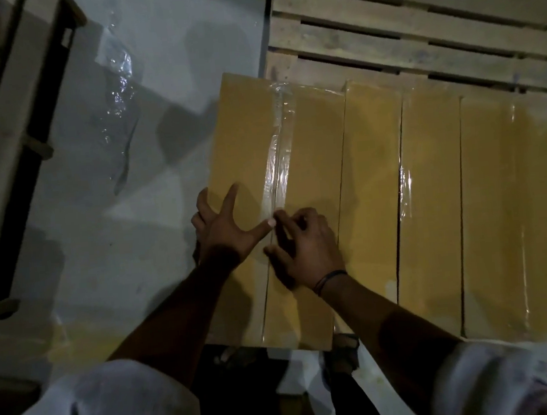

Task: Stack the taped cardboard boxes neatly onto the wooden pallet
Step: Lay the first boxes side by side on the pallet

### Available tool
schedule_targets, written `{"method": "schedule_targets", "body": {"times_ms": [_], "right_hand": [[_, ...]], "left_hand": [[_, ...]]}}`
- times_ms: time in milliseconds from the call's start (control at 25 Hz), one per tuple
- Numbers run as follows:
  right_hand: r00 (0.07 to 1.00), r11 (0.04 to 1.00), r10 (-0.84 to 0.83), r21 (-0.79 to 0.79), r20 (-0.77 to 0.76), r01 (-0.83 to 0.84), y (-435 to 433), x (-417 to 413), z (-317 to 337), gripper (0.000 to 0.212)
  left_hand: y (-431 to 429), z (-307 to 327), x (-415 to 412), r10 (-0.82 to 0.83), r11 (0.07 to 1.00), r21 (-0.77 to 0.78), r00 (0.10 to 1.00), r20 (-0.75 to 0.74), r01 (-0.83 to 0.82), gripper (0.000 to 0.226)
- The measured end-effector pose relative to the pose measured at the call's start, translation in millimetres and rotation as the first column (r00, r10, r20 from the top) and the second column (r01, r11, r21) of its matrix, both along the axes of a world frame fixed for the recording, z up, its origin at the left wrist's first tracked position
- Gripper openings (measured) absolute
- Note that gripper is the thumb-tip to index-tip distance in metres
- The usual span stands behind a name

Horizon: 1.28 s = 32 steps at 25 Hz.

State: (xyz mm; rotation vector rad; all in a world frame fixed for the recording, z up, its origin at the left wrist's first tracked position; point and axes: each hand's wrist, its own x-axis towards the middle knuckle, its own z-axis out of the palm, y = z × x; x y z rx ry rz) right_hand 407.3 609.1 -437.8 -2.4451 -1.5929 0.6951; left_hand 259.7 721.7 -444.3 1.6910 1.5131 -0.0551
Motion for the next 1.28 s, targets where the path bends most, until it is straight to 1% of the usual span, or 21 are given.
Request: {"method": "schedule_targets", "body": {"times_ms": [40,80,200,240,320,400,560,640,760,880,960,1080,1200,1280], "right_hand": [[0.999,0.999,0.032,0.005,-0.026,-0.032,9.3,-11.7,2.6,0.067],[0.999,1.000,0.006,-0.001,-0.035,-0.006,19.3,-23.1,5.0,0.065],[0.975,0.970,-0.222,-0.094,0.027,0.224,41.2,-37.1,6.0,0.069],[0.963,0.954,-0.261,-0.132,0.064,0.268,41.4,-33.6,3.5,0.071],[0.959,0.945,-0.260,-0.175,0.115,0.278,32.2,-22.0,-1.3,0.075],[0.966,0.960,-0.217,-0.151,0.138,0.237,20.0,-10.0,-5.1,0.079],[0.954,0.955,-0.260,-0.106,0.151,0.277,11.5,5.7,-6.4,0.085],[0.956,0.954,-0.278,-0.091,0.090,0.286,13.9,6.5,-6.7,0.085],[0.941,0.942,-0.333,-0.052,-0.057,0.331,14.0,8.3,-10.2,0.084],[0.923,0.930,-0.368,-0.026,-0.114,0.367,9.7,18.4,-10.5,0.083],[0.904,0.921,-0.382,0.003,-0.191,0.390,6.7,26.1,-6.3,0.085],[0.875,0.901,-0.398,0.064,-0.276,0.430,6.9,35.5,0.4,0.082],[0.826,0.859,-0.444,0.098,-0.347,0.503,8.1,37.8,5.6,0.076],[0.817,0.835,-0.452,0.154,-0.359,0.529,7.6,38.1,8.9,0.073]], "left_hand": [[1.8,0.3,0.0,0.018,1.000,-0.012,1.000,0.011,-0.018,0.100],[3.7,1.4,0.2,0.029,0.999,-0.019,0.999,0.012,-0.029,0.096],[11.0,-1.1,-2.1,-0.024,0.999,-0.027,0.999,-0.034,0.024,0.092],[12.3,-4.0,-3.1,-0.063,0.998,-0.032,0.996,-0.067,0.061,0.092],[10.8,-9.0,-4.2,-0.146,0.989,-0.039,0.980,-0.132,0.142,0.093],[11.2,-12.8,-3.9,-0.186,0.982,-0.048,0.968,-0.169,0.180,0.092],[20.3,-15.2,-15.3,-0.218,0.974,-0.088,0.965,-0.147,0.207,0.091],[26.9,-13.3,-24.4,-0.217,0.973,-0.098,0.970,-0.108,0.207,0.091],[27.3,-6.3,-23.0,-0.163,0.983,-0.096,0.985,-0.056,0.157,0.093],[22.2,-3.9,-13.7,-0.124,0.992,-0.040,0.992,-0.035,0.122,0.093],[21.0,-6.4,-15.1,-0.095,0.995,0.004,0.995,-0.010,0.095,0.089],[24.0,-10.0,-17.5,-0.055,0.996,0.078,0.996,0.074,0.049,0.081],[23.5,-9.6,-17.4,-0.021,0.994,0.112,0.992,0.127,0.007,0.077],[25.0,-7.5,-18.7,0.003,0.988,0.150,0.981,0.195,-0.033,0.076]]}}
